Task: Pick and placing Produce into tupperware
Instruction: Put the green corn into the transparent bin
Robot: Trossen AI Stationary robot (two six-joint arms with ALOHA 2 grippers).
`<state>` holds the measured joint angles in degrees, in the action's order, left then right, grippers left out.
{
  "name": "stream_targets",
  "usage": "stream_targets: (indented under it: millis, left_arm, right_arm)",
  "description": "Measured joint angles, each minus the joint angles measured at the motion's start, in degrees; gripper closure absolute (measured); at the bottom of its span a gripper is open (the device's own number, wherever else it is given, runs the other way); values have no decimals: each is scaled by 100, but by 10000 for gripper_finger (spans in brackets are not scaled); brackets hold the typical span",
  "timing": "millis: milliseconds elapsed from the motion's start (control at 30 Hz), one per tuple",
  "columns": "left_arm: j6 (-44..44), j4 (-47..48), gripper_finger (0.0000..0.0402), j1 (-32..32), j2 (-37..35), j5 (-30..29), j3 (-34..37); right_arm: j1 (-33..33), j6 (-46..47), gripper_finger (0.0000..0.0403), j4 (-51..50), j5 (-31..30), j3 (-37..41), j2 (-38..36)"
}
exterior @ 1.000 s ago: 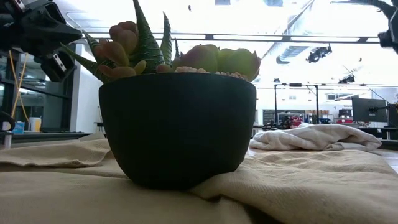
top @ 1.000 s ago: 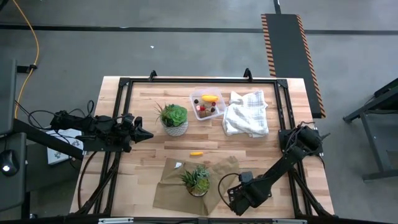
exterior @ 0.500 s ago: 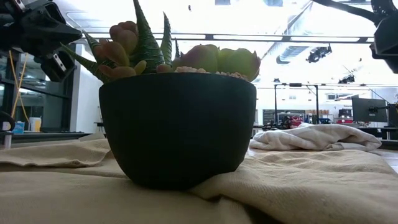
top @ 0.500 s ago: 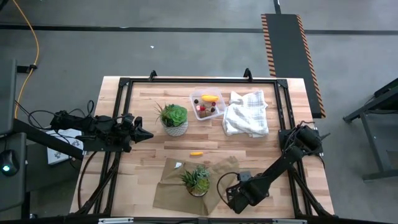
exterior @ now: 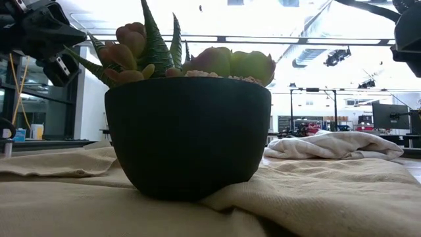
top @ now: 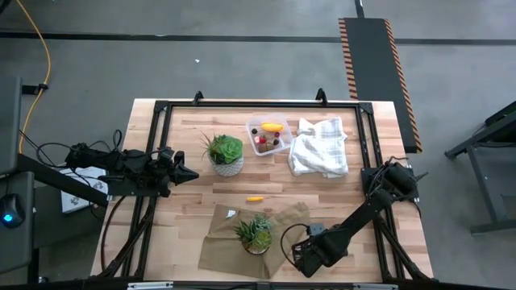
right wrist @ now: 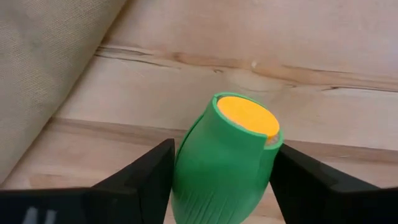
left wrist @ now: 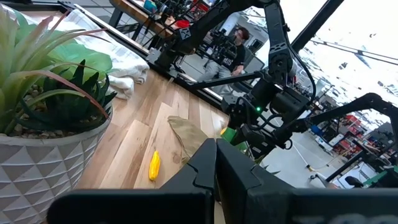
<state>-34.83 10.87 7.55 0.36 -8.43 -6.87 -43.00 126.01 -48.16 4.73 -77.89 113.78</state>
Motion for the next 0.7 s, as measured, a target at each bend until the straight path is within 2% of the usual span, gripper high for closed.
stream_targets:
  millis: [400,700]
  left_arm:
    - [0,1,401,-2,0,0,0]
    - [0,1,401,0,2,0,0]
  right_arm:
    - [30,-50,193,-123,-29,0,-58]
    - [234,-287,194,-790,-497,0,-546]
